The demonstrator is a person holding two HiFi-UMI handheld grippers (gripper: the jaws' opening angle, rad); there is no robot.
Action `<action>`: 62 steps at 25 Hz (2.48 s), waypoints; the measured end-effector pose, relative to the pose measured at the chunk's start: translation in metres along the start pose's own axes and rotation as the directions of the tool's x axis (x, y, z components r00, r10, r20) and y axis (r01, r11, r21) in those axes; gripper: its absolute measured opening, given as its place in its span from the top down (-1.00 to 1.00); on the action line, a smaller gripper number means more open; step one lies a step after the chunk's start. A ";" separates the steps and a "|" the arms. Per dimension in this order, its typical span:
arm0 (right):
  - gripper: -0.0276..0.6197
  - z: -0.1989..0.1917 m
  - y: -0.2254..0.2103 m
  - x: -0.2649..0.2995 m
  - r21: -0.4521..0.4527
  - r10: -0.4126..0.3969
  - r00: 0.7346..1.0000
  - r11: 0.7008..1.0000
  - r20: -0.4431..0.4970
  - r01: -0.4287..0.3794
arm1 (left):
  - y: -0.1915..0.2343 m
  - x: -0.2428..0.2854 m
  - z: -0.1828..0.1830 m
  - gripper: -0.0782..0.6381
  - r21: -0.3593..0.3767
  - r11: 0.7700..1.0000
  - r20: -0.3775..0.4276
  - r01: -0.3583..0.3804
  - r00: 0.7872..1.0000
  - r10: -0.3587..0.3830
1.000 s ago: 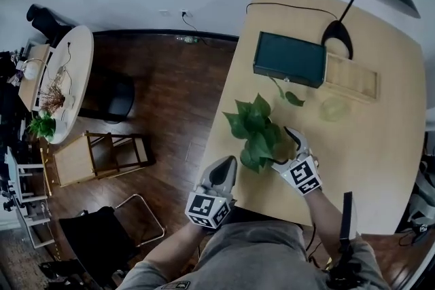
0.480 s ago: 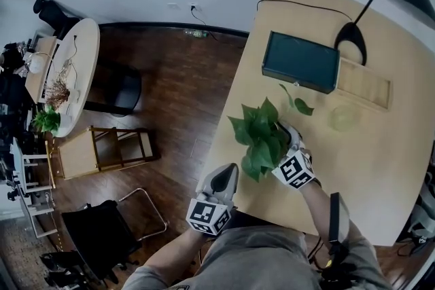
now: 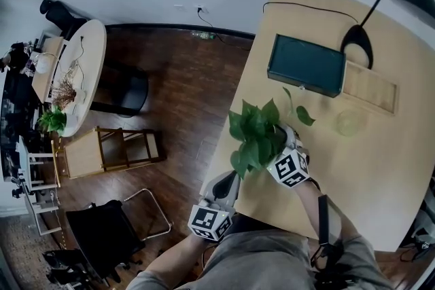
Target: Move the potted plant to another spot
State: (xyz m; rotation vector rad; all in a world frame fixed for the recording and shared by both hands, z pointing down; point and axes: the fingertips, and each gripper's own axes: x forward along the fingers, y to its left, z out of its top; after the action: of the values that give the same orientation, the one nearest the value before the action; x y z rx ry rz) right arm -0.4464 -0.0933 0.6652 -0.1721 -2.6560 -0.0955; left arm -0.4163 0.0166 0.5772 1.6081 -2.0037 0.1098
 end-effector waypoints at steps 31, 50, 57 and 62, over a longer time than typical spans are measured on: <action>-0.43 0.024 -0.015 -0.057 0.090 -0.167 0.977 0.984 0.132 0.156 | -0.020 -0.007 0.017 0.78 0.064 0.994 0.011 0.087 0.996 -0.088; -0.43 0.064 -0.057 -0.230 0.108 -0.558 0.810 0.830 0.179 0.548 | -0.142 0.020 0.087 0.78 0.277 0.862 0.150 0.425 0.867 -0.476; -0.43 0.056 -0.045 -0.292 0.157 -0.690 0.707 0.724 0.154 0.672 | -0.186 0.011 0.085 0.78 0.336 0.770 0.117 0.543 0.787 -0.606; -0.43 0.046 -0.031 -0.334 0.192 -0.770 0.624 0.638 0.134 0.746 | -0.218 0.002 0.081 0.78 0.353 0.698 0.091 0.622 0.720 -0.688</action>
State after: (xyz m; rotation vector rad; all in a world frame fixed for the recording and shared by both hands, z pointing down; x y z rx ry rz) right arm -0.1776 -0.1551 0.4680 1.0697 -2.7265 -0.1997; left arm -0.2463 -0.0779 0.4498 2.5527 -1.4594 -0.0471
